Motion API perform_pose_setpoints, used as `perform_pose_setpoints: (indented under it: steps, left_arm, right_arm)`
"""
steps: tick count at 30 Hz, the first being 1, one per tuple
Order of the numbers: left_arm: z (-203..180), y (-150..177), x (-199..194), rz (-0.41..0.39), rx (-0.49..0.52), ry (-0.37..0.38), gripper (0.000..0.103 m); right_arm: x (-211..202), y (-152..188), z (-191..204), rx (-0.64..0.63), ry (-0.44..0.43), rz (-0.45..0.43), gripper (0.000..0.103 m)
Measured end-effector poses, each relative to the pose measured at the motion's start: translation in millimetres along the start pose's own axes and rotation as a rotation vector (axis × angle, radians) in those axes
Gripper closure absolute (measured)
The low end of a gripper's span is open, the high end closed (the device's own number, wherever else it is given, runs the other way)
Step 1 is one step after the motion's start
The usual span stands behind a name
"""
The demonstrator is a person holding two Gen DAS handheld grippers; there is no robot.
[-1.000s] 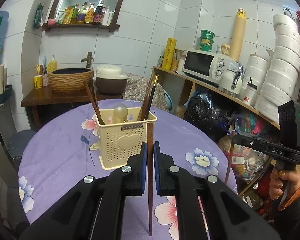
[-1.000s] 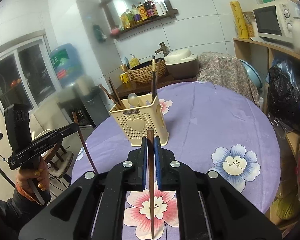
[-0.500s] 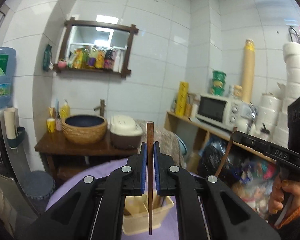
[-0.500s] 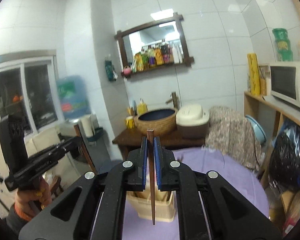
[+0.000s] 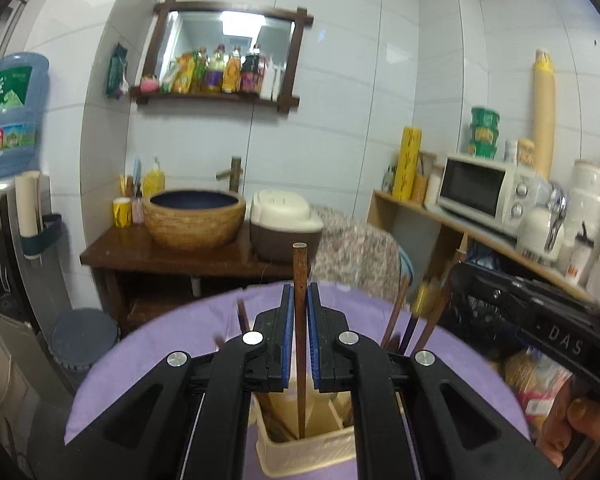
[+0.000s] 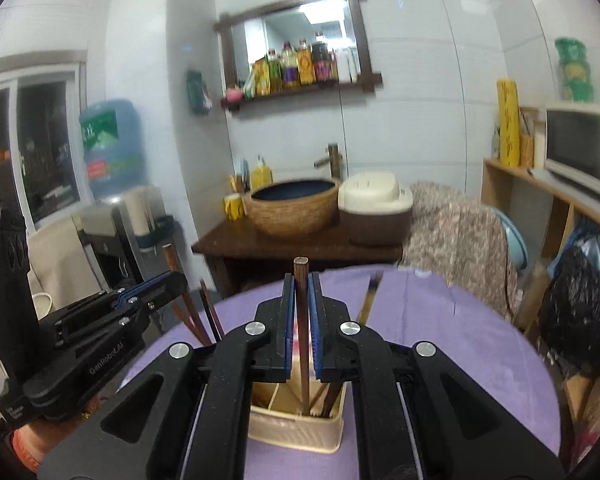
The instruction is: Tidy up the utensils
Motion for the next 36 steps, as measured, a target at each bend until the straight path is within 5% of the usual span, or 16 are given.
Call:
perform_pose_setpoints:
  steps: [5, 15, 16, 17, 19, 22, 26, 36]
  left_arm:
    - [5, 31, 14, 0.074, 0.015, -0.008, 0.095]
    - [7, 25, -5, 0.067, 0.015, 0.017, 0.093]
    - [7, 26, -8, 0.066, 0.012, 0.021, 0.091]
    - [7, 26, -11, 0.066, 0.012, 0.023, 0.08]
    - [9, 28, -24, 0.051, 0.008, 0.017, 0.06]
    - [7, 31, -47, 0.012, 0.027, 0.026, 0.041]
    - [5, 45, -87, -0.05, 0.057, 0.004, 0.005]
    - [7, 135, -185, -0.141, 0.115, -0.04, 0.005]
  right_arm:
    - [14, 33, -10, 0.018, 0.005, 0.053, 0.099]
    - [-5, 46, -13, 0.001, 0.004, 0.028, 0.096]
    - [-9, 47, -15, 0.008, 0.0, 0.023, 0.087]
    - [-13, 48, -16, 0.017, -0.002, 0.018, 0.062]
    - [-29, 52, -22, 0.041, 0.015, -0.013, 0.029]
    - [-50, 59, -23, 0.025, 0.039, -0.036, 0.029]
    - [-90, 82, -16, -0.018, 0.1, -0.086, 0.006]
    - [-165, 195, 31, -0.076, 0.135, -0.106, 0.006]
Point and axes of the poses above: each gripper's, at about its wrist camera, not at the fingertips, and x roughly the way its jaws point, z to its left, y to its underside, the point moved 6 cm from there along x, roughly the way its jaws point, and after that the axes turned 6 degrees about -y, right-handed, at the moved point
